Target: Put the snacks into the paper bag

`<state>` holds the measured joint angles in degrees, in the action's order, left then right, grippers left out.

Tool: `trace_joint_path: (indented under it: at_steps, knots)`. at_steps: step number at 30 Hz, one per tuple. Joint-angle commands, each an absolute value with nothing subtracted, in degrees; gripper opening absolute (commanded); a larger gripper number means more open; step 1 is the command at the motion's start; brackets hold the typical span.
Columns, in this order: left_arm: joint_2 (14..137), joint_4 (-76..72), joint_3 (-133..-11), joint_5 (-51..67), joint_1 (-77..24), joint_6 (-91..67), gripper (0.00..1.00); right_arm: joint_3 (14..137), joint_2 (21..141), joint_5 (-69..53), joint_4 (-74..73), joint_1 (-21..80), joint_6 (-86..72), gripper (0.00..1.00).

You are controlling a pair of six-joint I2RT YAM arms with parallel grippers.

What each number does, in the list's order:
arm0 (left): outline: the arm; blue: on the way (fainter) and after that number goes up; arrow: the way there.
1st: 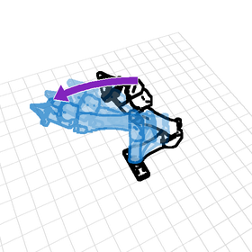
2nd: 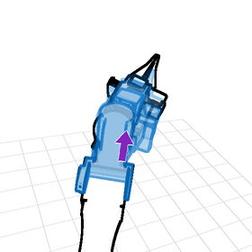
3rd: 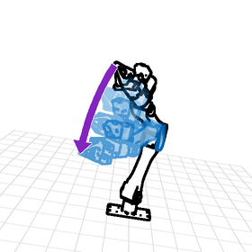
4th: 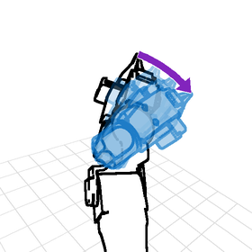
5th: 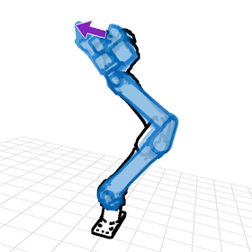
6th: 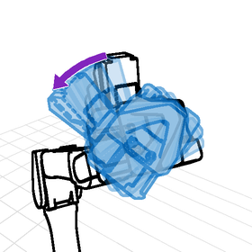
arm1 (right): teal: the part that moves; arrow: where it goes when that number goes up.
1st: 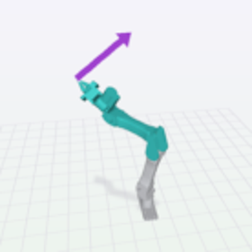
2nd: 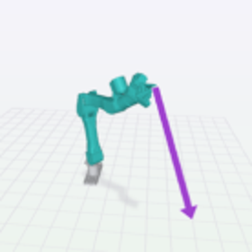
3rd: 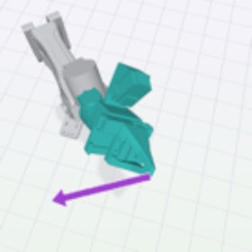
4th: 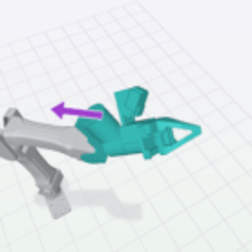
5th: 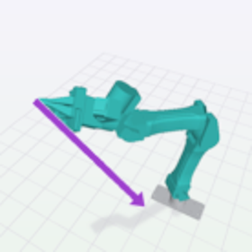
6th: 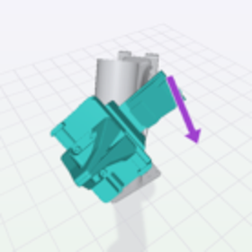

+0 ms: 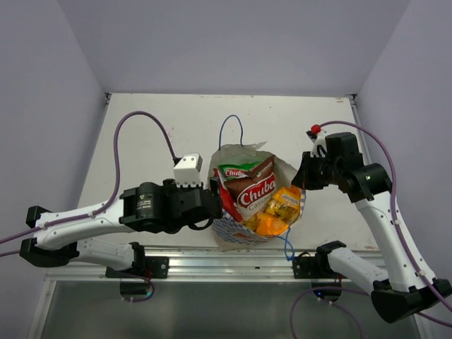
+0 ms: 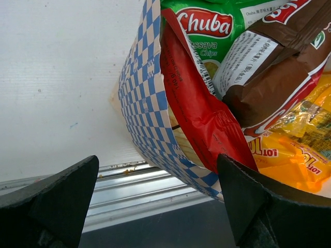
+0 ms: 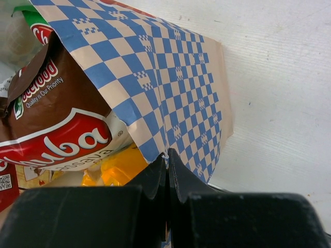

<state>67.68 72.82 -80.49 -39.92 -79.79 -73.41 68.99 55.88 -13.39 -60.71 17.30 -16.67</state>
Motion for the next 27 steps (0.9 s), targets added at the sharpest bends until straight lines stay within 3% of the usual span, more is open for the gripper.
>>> trace_joint_path:
  at_steps: [1, 2, 4, 5, 8, 9, 26, 27]
  knots:
    - [66.6, 71.9, -78.9, -43.2, -79.9, -77.2, 1.00, 70.8, 55.6, -16.6, -56.6, 17.6, -16.8, 0.00]
    - [66.6, 71.9, -78.4, -44.0, -79.9, -77.5, 0.99, 70.9, 55.8, -16.4, -56.6, 17.8, -16.9, 0.00]
    - [66.6, 71.6, -78.1, -44.6, -79.6, -77.9, 0.84, 71.1, 55.8, -16.2, -56.5, 18.2, -17.0, 0.00]
    - [66.5, 71.8, -77.9, -45.3, -79.5, -78.3, 0.55, 71.3, 55.8, -15.8, -56.4, 18.7, -17.0, 0.00]
    - [66.1, 72.1, -77.3, -47.2, -79.2, -80.2, 0.07, 71.8, 56.2, -14.2, -56.2, 20.7, -17.6, 0.00]
    - [66.0, 71.8, -77.3, -47.5, -78.8, -79.6, 0.00, 72.0, 56.4, -13.9, -56.1, 21.3, -17.8, 0.00]
    - [66.2, 61.7, -77.3, -49.1, -62.7, -59.5, 0.00, 76.2, 63.4, -4.0, -51.0, 37.7, -23.6, 0.00]
    - [66.2, 60.4, -77.1, -48.9, -62.8, -58.0, 0.05, 76.6, 63.1, -3.3, -51.3, 37.8, -23.6, 0.00]
